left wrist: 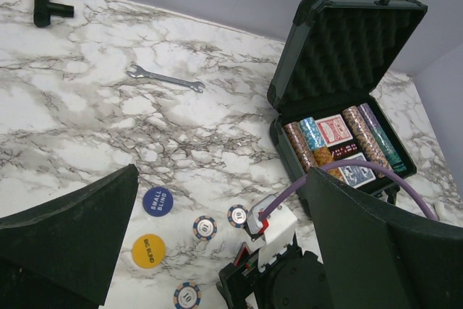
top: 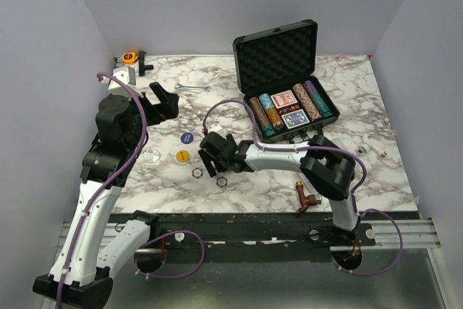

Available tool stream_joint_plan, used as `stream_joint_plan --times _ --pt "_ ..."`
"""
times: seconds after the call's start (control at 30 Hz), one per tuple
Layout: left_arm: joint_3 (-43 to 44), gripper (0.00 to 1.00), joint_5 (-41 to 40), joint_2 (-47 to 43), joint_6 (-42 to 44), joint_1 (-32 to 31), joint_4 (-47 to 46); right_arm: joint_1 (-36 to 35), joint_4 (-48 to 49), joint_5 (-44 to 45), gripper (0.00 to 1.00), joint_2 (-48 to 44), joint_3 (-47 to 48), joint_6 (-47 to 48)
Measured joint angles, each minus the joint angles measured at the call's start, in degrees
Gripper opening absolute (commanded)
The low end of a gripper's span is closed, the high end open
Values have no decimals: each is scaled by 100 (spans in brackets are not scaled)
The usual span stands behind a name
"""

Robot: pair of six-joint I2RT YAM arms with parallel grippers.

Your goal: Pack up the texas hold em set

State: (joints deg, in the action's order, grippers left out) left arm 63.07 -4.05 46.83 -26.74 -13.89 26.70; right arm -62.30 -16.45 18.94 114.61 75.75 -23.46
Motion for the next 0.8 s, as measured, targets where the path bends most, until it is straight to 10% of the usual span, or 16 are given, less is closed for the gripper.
stream_joint_plan --times 0.8 --pt "-22 99 22 59 37 2 -52 -17 17 142 74 22 4 -76"
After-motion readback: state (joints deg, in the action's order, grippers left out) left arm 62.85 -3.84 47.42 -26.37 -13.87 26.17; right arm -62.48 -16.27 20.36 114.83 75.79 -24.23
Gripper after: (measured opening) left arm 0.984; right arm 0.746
